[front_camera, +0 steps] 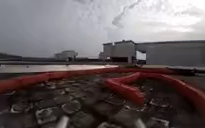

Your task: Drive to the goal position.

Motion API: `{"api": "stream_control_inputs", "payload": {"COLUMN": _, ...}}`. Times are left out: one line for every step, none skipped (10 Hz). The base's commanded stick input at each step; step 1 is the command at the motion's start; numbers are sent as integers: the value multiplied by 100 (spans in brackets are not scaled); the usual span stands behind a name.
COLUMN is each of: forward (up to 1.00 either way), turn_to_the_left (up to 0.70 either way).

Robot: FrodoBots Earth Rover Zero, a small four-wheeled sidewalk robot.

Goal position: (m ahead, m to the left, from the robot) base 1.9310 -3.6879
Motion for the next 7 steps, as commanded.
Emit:
{"api": "stream_control_inputs", "payload": {"forward": 70, "turn_to_the_left": 0}}
{"api": "stream_control_inputs", "payload": {"forward": 70, "turn_to_the_left": 0}}
{"api": "stream_control_inputs", "payload": {"forward": 70, "turn_to_the_left": 35}}
{"api": "stream_control_inputs", "payload": {"forward": 70, "turn_to_the_left": 35}}
{"api": "stream_control_inputs", "payload": {"forward": 70, "turn_to_the_left": 14}}
{"api": "stream_control_inputs", "payload": {"forward": 70, "turn_to_the_left": 0}}
{"api": "stream_control_inputs", "payload": {"forward": 70, "turn_to_the_left": 0}}
